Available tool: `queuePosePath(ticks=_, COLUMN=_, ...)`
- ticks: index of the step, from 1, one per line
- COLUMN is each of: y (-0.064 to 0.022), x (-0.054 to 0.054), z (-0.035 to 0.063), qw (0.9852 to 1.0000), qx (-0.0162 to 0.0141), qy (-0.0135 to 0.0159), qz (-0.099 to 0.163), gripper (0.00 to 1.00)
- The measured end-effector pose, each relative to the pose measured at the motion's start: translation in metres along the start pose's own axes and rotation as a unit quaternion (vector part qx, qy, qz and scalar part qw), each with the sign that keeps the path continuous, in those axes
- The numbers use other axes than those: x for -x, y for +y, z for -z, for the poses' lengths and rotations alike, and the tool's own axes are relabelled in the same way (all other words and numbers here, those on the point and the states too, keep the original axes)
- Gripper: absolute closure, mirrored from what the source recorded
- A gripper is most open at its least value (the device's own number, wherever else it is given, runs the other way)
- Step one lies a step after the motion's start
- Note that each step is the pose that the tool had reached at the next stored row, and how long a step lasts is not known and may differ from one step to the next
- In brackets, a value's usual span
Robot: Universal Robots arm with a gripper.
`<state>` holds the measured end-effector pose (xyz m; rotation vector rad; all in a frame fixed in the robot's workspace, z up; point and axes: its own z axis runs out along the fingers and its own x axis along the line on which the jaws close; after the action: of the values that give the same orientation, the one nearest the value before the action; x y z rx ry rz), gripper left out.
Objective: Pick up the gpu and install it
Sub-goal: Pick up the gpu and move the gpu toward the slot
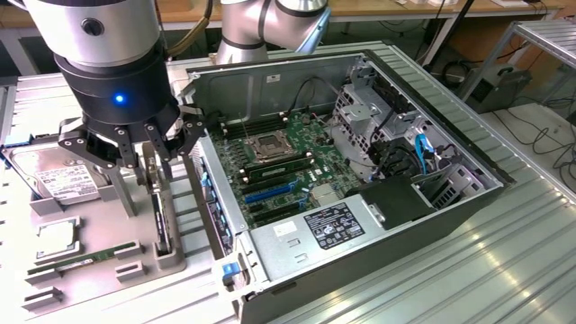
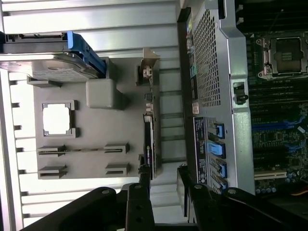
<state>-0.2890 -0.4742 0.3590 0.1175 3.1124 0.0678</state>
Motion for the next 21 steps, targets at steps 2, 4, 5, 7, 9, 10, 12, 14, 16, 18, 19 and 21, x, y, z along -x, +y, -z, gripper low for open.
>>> queuePosePath(ticks=2, y=0.0002, x=0.0, z=-0.001, qw=1.0, qx=-0.0001, qy=0.0001, qz=0.0, gripper=0.64)
queuePosePath(ticks=4, y=0.0008, x=0.0, z=-0.0023, qw=1.0, qx=0.0, qy=0.0, qz=0.0, gripper=0.64)
queuePosePath(ticks=5, y=0.0011, x=0.0, z=-0.0029, qw=1.0, qx=0.0, qy=0.0, qz=0.0, gripper=0.64)
queuePosePath(ticks=7, y=0.0018, x=0.0, z=-0.0043, qw=1.0, qx=-0.0001, qy=0.0, qz=0.0, gripper=0.64)
queuePosePath(ticks=9, y=0.003, x=-0.001, z=-0.006, qw=1.0, qx=-0.0001, qy=0.0, qz=0.0, gripper=0.64)
queuePosePath(ticks=10, y=0.0036, x=-0.001, z=-0.0068, qw=1.0, qx=-0.0002, qy=0.0, qz=0.0, gripper=0.64)
queuePosePath(ticks=12, y=0.0048, x=-0.001, z=-0.0088, qw=1.0, qx=-0.0002, qy=0.0, qz=0.0, gripper=0.64)
queuePosePath(ticks=14, y=0.006, x=-0.001, z=-0.0106, qw=1.0, qx=-0.0004, qy=0.0, qz=0.0, gripper=0.64)
queuePosePath(ticks=16, y=0.007, x=-0.001, z=-0.0124, qw=1.0, qx=-0.0004, qy=0.0, qz=0.0, gripper=0.64)
queuePosePath(ticks=18, y=0.0077, x=-0.001, z=-0.0141, qw=1.0, qx=-0.0005, qy=0.0, qz=0.0, gripper=0.64)
queuePosePath(ticks=19, y=0.0078, x=-0.002, z=-0.0149, qw=1.0, qx=-0.0004, qy=0.0, qz=0.0, gripper=0.64)
queuePosePath(ticks=21, y=0.008, x=-0.002, z=-0.0167, qw=1.0, qx=-0.0004, qy=0.0, qz=0.0, gripper=0.64)
